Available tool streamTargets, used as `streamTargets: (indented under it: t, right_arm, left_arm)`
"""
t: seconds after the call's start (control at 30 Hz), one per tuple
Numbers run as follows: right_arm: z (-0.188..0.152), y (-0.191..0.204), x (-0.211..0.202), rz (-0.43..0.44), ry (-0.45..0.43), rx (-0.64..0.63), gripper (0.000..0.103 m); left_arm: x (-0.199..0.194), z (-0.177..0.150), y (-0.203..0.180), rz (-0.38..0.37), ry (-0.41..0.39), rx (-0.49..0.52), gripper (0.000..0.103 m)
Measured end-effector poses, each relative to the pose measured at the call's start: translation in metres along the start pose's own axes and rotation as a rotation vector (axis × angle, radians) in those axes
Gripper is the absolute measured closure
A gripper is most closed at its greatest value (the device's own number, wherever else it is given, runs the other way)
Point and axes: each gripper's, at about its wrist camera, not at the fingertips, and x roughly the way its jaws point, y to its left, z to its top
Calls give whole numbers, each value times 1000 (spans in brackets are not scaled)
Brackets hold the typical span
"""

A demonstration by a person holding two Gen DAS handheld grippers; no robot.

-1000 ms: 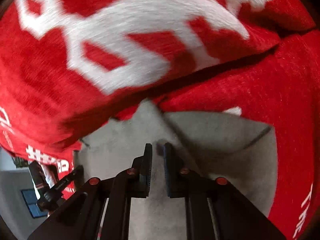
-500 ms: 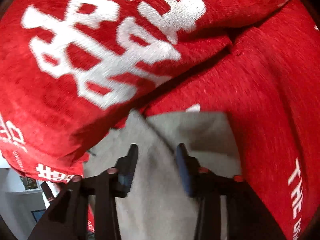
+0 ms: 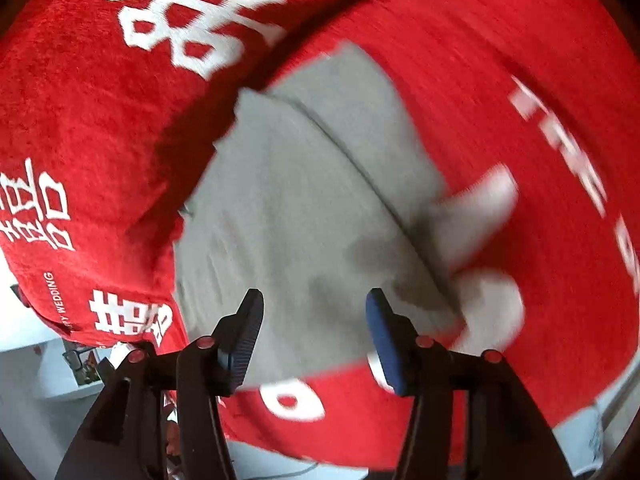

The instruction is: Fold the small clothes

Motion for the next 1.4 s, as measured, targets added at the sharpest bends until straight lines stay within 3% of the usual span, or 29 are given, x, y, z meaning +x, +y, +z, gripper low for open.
streamTargets:
  t: [0.1, 0.13, 0.27, 0.33, 0.37, 0.4, 0.43, 0.47, 0.6, 0.83, 0.97, 1.17, 1.4]
  right_arm:
    - [-26, -22, 5, -15, 19, 64, 45]
    - [-31, -29, 9, -24, 21, 87, 45]
    - [-32, -50, 18, 7, -5, 189, 45]
    - [-29, -51, 22, 23, -30, 214, 45]
    - [-26, -50, 22, 23, -41, 222, 45]
    - [-23, -48, 22, 19, -55, 224, 46]
    - [-21, -44, 22, 1, -66, 218, 72]
    - [-18, -39, 21, -40, -72, 194, 95]
    - [-15, -10, 10, -191, -79, 2, 96]
    - [-16, -30, 24, -289, -23, -35, 96]
    - [-15, -29, 20, -287, 3, -69, 95]
    - [-23, -25, 0, -340, 54, -99, 95]
    - [-1, 13, -17, -316, -51, -217, 95]
  left_arm:
    - [2, -20, -1, -43, 36, -6, 1]
    - [3, -26, -3, -65, 50, -2, 10]
    - [13, -40, -9, -119, 91, 15, 23]
    - [19, -41, -12, -136, 106, 24, 46]
    - [23, -40, -13, -149, 114, 21, 52]
    - [27, -40, -14, -171, 128, 18, 72]
    - [31, -40, -16, -181, 142, 22, 92]
    - [33, -40, -16, -190, 150, 25, 97]
    - [20, -41, -7, -290, 127, 8, 97]
    - [21, -61, -5, -233, 127, 43, 97]
    - [32, -75, 2, -211, 132, 32, 96]
    - [-5, -72, 8, -172, 89, 70, 96]
    - [-38, -26, 8, -145, -14, 82, 96]
